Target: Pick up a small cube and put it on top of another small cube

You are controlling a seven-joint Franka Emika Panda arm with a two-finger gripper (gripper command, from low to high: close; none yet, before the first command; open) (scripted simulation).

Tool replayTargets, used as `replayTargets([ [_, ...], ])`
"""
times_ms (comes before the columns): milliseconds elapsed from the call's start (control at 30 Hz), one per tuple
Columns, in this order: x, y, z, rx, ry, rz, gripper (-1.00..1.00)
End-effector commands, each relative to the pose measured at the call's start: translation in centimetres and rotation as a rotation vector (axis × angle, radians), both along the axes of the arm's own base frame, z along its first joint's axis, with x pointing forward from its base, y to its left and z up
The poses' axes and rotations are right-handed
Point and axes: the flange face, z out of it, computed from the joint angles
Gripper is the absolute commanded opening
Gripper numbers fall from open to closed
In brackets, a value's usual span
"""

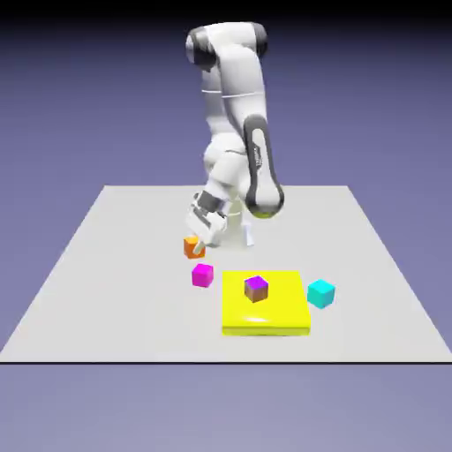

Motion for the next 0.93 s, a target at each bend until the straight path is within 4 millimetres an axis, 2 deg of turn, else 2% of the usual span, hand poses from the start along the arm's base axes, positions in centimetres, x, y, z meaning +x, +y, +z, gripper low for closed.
replayTargets([
  [0, -0.6, 0.5, -0.1, 0.006, 0.015, -0.007, -1.00],
  [167, -3.5, 2.5, -0.7, 0.029, 0.085, -0.036, -1.00],
  [500, -3.0, 2.0, -3.6, 0.028, 0.072, -0.035, -1.00],
  [833, -2.8, 0.5, -7.2, 0.029, 0.085, -0.036, -1.00],
  [867, -2.8, 0.5, -7.2, 0.029, 0.085, -0.036, 1.00],
  [900, -2.8, 0.5, -7.2, 0.029, 0.085, -0.036, 1.00],
])
